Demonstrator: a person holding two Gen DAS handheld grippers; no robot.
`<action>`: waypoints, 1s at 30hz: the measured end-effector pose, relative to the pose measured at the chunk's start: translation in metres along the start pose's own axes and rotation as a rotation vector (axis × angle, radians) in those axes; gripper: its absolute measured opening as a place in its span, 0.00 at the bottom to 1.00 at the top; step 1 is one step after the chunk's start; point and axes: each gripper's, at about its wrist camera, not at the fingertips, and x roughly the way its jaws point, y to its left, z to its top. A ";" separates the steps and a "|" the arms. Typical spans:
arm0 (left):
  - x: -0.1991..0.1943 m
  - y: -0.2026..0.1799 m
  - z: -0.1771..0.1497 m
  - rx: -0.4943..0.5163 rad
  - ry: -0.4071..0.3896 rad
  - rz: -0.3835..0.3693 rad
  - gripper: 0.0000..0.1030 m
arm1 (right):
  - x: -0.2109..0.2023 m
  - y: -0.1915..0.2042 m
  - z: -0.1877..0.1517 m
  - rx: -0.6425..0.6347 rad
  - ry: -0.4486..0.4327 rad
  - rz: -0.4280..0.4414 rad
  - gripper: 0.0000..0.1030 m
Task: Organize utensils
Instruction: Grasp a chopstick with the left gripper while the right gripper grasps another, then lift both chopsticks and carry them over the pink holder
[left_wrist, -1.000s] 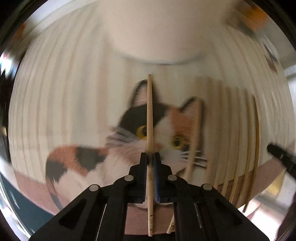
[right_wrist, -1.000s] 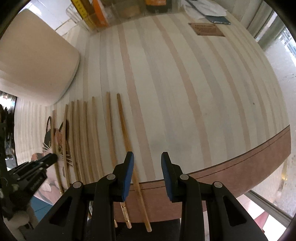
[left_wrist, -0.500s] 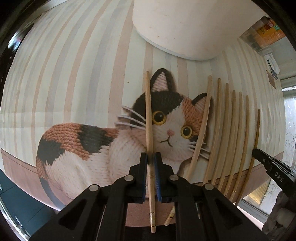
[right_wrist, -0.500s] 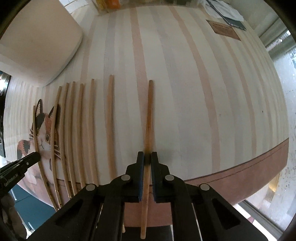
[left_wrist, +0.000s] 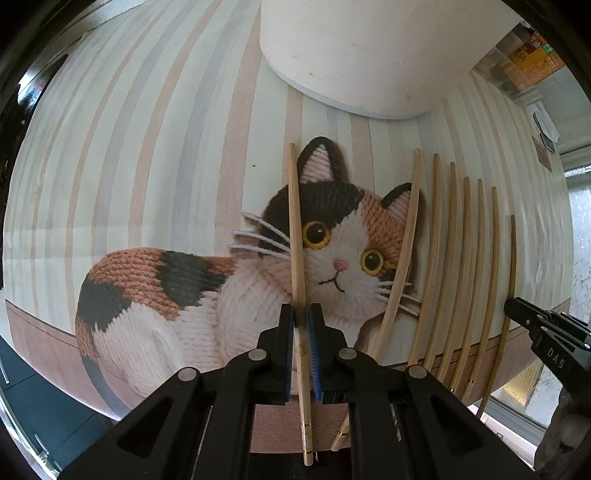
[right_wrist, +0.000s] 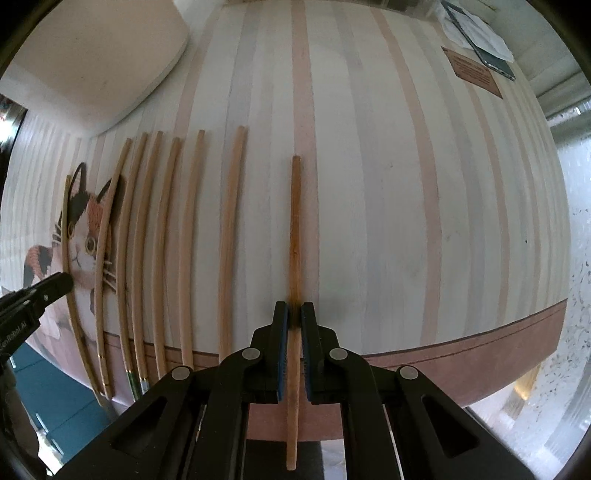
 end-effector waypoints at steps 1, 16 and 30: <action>0.000 -0.001 0.000 0.001 0.000 0.001 0.07 | 0.000 0.000 0.000 0.011 0.005 0.005 0.07; -0.001 -0.001 0.007 0.023 -0.025 0.006 0.09 | -0.004 0.002 0.012 0.019 0.016 -0.017 0.07; -0.049 -0.004 0.007 0.044 -0.190 0.092 0.04 | -0.012 -0.001 -0.010 0.105 -0.085 0.004 0.07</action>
